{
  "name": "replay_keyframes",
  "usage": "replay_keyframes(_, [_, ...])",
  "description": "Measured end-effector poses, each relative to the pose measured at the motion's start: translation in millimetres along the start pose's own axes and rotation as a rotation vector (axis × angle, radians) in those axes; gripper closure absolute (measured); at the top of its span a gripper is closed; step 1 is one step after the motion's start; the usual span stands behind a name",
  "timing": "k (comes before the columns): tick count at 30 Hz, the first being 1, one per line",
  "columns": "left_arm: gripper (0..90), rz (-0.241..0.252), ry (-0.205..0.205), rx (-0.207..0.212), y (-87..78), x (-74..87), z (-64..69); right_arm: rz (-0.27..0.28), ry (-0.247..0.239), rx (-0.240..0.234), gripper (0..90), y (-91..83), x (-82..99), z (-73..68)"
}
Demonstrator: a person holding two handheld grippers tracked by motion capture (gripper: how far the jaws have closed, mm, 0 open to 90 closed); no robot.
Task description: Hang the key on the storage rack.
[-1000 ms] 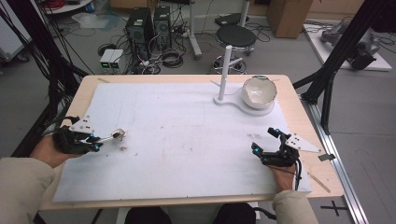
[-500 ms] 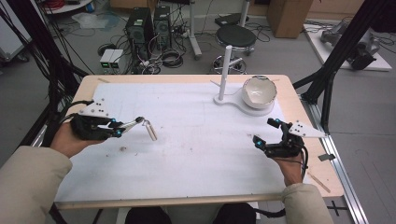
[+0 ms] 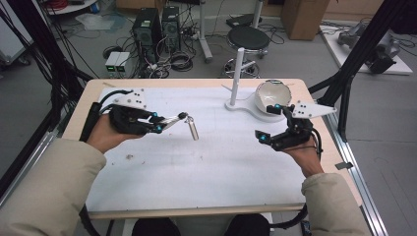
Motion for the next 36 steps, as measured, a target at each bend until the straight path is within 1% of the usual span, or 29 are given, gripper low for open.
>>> replay_keyframes(2, [74.7, 0.002, 0.004, 0.015, 6.2, -7.1, 0.6, -0.01, -0.009, -0.023, 0.7, 5.5, -12.1, -0.4])
replay_keyframes(3, [74.7, 0.008, 0.012, 0.018, 8.3, -9.1, 0.8, -0.019, -0.029, -0.036, 0.7, 9.1, -19.7, -0.8])
replay_keyframes(4, [74.7, 0.017, 0.01, 0.038, 11.4, -11.7, 1.2, -0.028, -0.036, -0.045, 0.7, 11.0, -23.8, -1.7])
replay_keyframes(5, [74.7, 0.026, 0.011, 0.045, 14.3, -13.3, 2.0, -0.042, -0.046, -0.058, 0.7, 14.2, -30.2, -2.8])
replay_keyframes(6, [74.7, 0.023, 0.015, 0.049, 16.5, -14.9, 2.8, -0.05, -0.058, -0.07, 0.7, 16.9, -35.1, -3.3])
replay_keyframes(7, [74.7, 0.026, 0.02, 0.058, 19.0, -16.3, 3.3, -0.057, -0.058, -0.086, 0.7, 19.4, -39.5, -4.4])
replay_keyframes(8, [74.7, 0.028, 0.022, 0.061, 20.8, -17.6, 3.9, -0.061, -0.066, -0.093, 0.7, 22.5, -43.5, -5.0])
replay_keyframes(9, [74.7, 0.023, 0.027, 0.07, 22.9, -18.9, 4.3, -0.07, -0.071, -0.099, 0.7, 24.4, -46.3, -5.6])
replay_keyframes(10, [74.7, 0.029, 0.029, 0.082, 25.6, -20.1, 5.2, -0.076, -0.077, -0.105, 0.7, 27.1, -50.2, -6.4])
replay_keyframes(11, [74.7, 0.021, 0.043, 0.089, 28.3, -22.1, 5.9, -0.087, -0.084, -0.119, 0.7, 29.8, -53.5, -7.4])
replay_keyframes(13, [74.7, 0.023, 0.051, 0.1, 33.4, -24.8, 7.2, -0.101, -0.098, -0.14, 0.7, 35.9, -60.4, -9.8])
replay_keyframes(15, [74.7, 0.023, 0.053, 0.11, 37.6, -27.2, 7.8, -0.136, -0.127, -0.178, 0.7, 43.4, -66.7, -13.1])
replay_keyframes(16, [74.7, 0.023, 0.053, 0.114, 40.5, -29.0, 8.3, -0.152, -0.137, -0.187, 0.7, 46.0, -68.7, -14.4])
replay_keyframes(17, [74.7, 0.028, 0.052, 0.121, 43.3, -30.1, 9.4, -0.172, -0.168, -0.197, 0.7, 50.5, -71.9, -16.7])
replay_keyframes(18, [74.7, 0.023, 0.061, 0.118, 44.9, -31.0, 10.0, -0.19, -0.185, -0.205, 0.7, 53.6, -74.4, -19.0])
replay_keyframes(19, [74.7, 0.017, 0.061, 0.122, 48.2, -32.1, 11.0, -0.197, -0.198, -0.217, 0.7, 56.3, -76.1, -20.6])
replay_keyframes(20, [74.7, 0.016, 0.066, 0.128, 50.5, -33.0, 11.6, -0.215, -0.208, -0.228, 0.7, 59.4, -78.7, -23.8])
replay_keyframes(22, [74.7, 0.013, 0.069, 0.135, 54.2, -34.4, 13.2, -0.227, -0.236, -0.24, 0.7, 64.4, -82.0, -28.0])
replay_keyframes(24, [74.7, 0.007, 0.08, 0.141, 56.2, -35.8, 14.0, -0.249, -0.247, -0.254, 0.7, 67.6, -83.7, -32.0])
replay_keyframes(25, [74.7, 0.009, 0.081, 0.145, 57.5, -36.3, 14.8, -0.253, -0.262, -0.259, 0.7, 70.6, -84.5, -34.0])
replay_keyframes(27, [74.7, 0.005, 0.085, 0.152, 59.6, -37.3, 16.6, -0.271, -0.276, -0.277, 0.7, 74.0, -84.8, -37.2])
replay_keyframes(29, [74.7, -0.008, 0.094, 0.151, 61.4, -37.6, 18.0, -0.298, -0.292, -0.296, 0.8, 78.0, -84.0, -40.8])
replay_keyframes(30, [74.7, -0.013, 0.095, 0.158, 62.8, -37.6, 18.8, -0.315, -0.299, -0.309, 0.8, 80.1, -83.1, -42.7])
replay_keyframes(31, [74.7, -0.018, 0.098, 0.154, 63.5, -37.7, 19.2, -0.333, -0.326, -0.323, 0.8, 82.9, -82.0, -45.2])
replay_keyframes(32, [74.7, -0.023, 0.098, 0.156, 64.4, -37.8, 19.7, -0.348, -0.338, -0.329, 0.8, 84.4, -81.1, -46.7])
replay_keyframes(33, [74.7, -0.021, 0.1, 0.158, 66.0, -37.7, 20.5, -0.395, -0.347, -0.351, 0.8, 89.1, -78.1, -50.9])
replay_keyframes(34, [74.7, -0.031, 0.103, 0.156, 66.3, -38.0, 20.9, -0.395, -0.347, -0.351, 0.8, 89.1, -78.1, -50.9])
replay_keyframes(35, [74.7, -0.027, 0.103, 0.165, 67.8, -38.2, 22.0, -0.404, -0.361, -0.352, 0.8, 90.8, -77.3, -52.0])
replay_keyframes(36, [74.7, -0.031, 0.106, 0.161, 68.4, -38.3, 22.3, -0.42, -0.372, -0.358, 0.9, 93.4, -75.8, -54.1])
Point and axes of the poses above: each handheld gripper's, and its own axes: y roughly forward along the jaws, x roughly out of its underside, z roughly to its right, the point moved 2 cm from there along y, roughly forward along the jaws, and after that the axes turned 12 degrees about x, right-handed, at the moved point
